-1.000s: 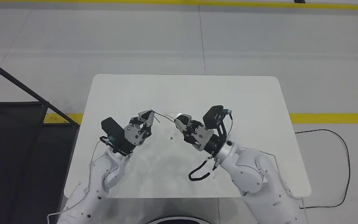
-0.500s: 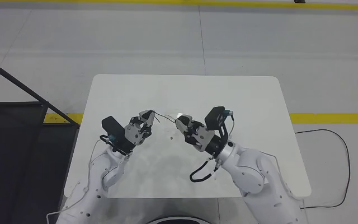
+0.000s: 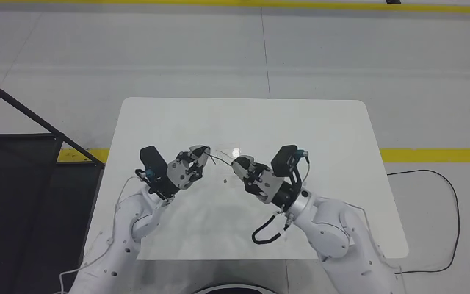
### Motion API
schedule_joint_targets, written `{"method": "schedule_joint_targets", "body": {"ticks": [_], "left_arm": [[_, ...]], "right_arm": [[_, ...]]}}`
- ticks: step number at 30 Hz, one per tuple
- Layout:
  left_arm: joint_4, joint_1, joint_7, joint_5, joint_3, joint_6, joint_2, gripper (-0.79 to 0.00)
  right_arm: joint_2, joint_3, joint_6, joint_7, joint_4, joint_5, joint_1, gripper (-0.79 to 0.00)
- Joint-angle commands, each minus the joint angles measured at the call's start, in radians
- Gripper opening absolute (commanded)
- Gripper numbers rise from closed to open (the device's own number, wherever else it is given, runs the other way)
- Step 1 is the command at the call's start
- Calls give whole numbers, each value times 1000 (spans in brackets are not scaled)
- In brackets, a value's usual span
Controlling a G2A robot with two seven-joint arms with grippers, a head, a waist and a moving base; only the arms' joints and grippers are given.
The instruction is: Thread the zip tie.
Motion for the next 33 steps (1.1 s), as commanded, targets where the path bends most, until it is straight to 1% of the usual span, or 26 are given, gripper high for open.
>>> {"method": "schedule_joint_targets", "body": {"ticks": [1,9,26,33], "left_arm": [[6,-3,-2,-10,-5,-19,1,-785],[11,-6,-3,-15,-8,-29,2,-785],[19,-17,-3,-23,-6,-26,0,-785],[20,-20,0,-17,-2,-31,0,-785]], "right_arm": [[0,3,3,-13,-2,-7,-7,-785],[-4,3,57,-98,-14,-55,-42,-785],[-1,4,26,-134,-39,-125,-99,-785],[-4,-2,49,-138,-52,-138,-103,-785]]}}
